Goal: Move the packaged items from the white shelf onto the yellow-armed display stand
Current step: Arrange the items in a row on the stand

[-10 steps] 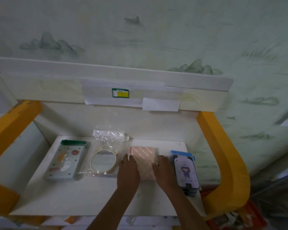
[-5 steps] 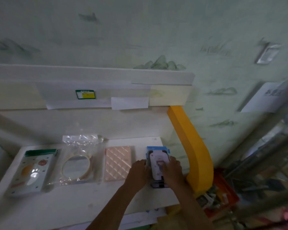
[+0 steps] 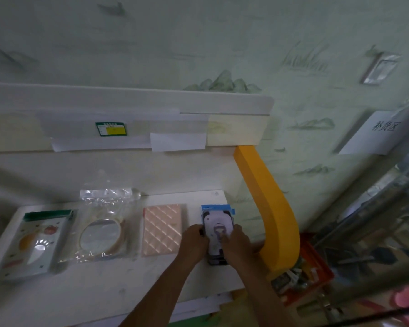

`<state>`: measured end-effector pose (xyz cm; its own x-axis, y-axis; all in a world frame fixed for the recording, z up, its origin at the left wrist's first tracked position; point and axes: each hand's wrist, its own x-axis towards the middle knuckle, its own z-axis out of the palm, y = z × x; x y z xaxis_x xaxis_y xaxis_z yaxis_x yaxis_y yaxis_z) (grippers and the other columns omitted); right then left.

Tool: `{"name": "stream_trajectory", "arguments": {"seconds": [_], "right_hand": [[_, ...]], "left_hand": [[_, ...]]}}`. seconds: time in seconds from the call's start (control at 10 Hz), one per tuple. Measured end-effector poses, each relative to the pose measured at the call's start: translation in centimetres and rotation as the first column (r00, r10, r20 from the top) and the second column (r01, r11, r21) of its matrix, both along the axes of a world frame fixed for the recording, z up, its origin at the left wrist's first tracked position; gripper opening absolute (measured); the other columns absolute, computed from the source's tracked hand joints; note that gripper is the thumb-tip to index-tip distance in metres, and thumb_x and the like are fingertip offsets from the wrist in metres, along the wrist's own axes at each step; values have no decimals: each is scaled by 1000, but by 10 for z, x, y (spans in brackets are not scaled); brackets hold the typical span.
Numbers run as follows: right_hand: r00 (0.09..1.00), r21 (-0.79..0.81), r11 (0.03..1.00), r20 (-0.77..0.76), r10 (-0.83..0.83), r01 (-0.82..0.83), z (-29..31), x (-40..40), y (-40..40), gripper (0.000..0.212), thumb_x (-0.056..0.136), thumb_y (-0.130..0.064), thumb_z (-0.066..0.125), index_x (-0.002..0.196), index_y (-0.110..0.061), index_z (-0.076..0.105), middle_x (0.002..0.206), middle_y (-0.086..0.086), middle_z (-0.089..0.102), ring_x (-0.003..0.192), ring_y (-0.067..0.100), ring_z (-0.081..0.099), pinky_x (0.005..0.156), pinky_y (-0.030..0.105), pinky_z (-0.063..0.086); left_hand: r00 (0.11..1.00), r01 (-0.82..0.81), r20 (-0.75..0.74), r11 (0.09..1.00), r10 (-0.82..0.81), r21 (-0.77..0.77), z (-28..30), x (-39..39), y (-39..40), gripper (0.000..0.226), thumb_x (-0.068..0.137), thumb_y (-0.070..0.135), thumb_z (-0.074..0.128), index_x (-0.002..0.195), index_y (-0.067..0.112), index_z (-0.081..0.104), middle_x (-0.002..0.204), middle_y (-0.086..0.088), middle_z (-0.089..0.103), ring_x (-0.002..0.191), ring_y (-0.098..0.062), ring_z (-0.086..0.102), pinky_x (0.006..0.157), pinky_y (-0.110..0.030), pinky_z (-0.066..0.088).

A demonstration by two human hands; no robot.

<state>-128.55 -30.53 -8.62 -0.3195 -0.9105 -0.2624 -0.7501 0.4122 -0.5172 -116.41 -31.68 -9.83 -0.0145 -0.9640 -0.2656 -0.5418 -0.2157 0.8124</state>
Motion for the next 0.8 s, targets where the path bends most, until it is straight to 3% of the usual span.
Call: {"name": "stream_trajectory", "arguments": {"seconds": [0.1,0.2,0.3,0.4,0.5,0.6,0.7,0.8], "right_hand": [[997,20,999,66,-34,33,4,1,-4,34,98,-28,52,126,-9,50,124,10,59,107,22,59,82,26,46],[970,12,995,220,-103,103,7,-2,-9,33,94,-14,56,126,-7,52,122,12,61,91,16,52,68,22,42],[945,-56,991,312,-95,118,9,-7,-13,31,89,-9,59,120,-11,58,115,11,66,87,16,56,55,17,41],[938,-154,982,342,-47,106,14,-7,-19,37,84,-4,65,120,-10,60,114,9,66,95,19,61,66,19,49],[930,-257,962,367,5,96,20,-1,-16,50,83,-2,67,129,-12,52,122,5,57,112,19,56,89,33,54],[942,-320,945,333,45,68,13,0,-2,55,83,-2,66,129,-18,42,127,7,52,118,25,53,96,42,51],[939,-272,961,339,53,44,-4,-1,7,68,84,-5,66,138,-24,30,131,6,50,117,24,55,97,42,47],[953,-268,963,297,59,24,-22,-7,10,63,86,-6,68,133,-34,37,105,-27,52,90,-11,58,80,12,49]], "left_hand": [[997,-77,-18,997,78,18,-4,7,-3,26,80,0,53,95,5,73,96,-11,73,90,-23,69,75,-30,58],[991,-125,-51,992,127,34,-1,11,-4,29,81,-2,54,104,6,70,106,-11,71,98,-24,67,73,-26,55],[986,-144,-87,989,142,-15,2,14,-10,44,83,0,60,126,7,60,121,-10,67,108,-24,65,79,-21,50],[977,-167,-155,978,147,-126,7,18,-10,52,79,1,69,130,8,57,116,-6,67,104,-21,64,77,-15,49],[956,-14,-292,982,-42,-188,10,28,-24,29,87,1,67,111,16,62,101,7,66,98,-16,67,76,-14,52],[910,220,-290,938,-296,-269,4,29,-16,43,92,-3,56,124,25,50,111,35,57,101,10,58,90,-9,47],[940,-70,-336,932,-57,-355,-4,30,6,52,87,9,65,121,47,53,111,40,55,96,12,57,82,-13,51],[927,-38,-356,910,-123,-413,0,21,16,31,88,9,66,100,37,65,98,16,71,89,-4,68,76,-25,57]]}}
